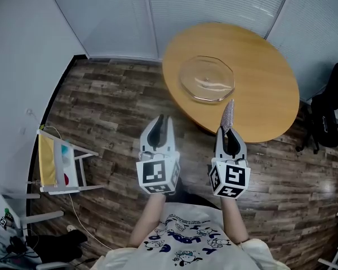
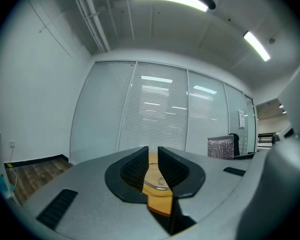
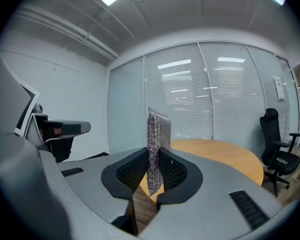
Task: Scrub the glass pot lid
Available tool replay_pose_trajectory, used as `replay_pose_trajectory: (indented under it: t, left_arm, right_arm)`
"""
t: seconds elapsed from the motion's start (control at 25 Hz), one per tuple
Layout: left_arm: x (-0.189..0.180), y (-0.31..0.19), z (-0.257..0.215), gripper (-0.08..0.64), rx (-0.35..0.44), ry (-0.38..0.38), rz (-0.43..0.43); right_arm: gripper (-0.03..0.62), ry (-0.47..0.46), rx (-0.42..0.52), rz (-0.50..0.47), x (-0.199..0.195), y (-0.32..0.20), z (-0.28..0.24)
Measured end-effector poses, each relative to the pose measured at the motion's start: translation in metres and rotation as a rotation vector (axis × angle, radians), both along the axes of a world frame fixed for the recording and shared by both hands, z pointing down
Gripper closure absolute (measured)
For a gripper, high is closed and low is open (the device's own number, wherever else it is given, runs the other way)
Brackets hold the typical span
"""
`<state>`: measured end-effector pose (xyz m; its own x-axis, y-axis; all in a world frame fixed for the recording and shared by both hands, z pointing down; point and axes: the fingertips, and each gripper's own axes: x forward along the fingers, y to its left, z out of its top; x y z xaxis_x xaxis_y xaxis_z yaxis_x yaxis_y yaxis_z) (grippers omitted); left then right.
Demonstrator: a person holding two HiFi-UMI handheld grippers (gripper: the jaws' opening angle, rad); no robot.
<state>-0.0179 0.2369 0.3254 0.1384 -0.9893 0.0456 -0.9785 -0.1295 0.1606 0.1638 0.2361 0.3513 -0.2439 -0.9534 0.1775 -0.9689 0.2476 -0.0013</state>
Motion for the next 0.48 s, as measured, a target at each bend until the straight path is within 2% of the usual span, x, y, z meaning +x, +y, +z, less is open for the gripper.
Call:
replay_pose_trajectory:
  t: [0.48]
  left_arm:
    - [-0.004,-0.074,0.016,0.497,-0.030,-0.001,0.046]
  right_arm:
    - [0.518,0.005,-0.019,0.028,-0.010,-0.069,0.014]
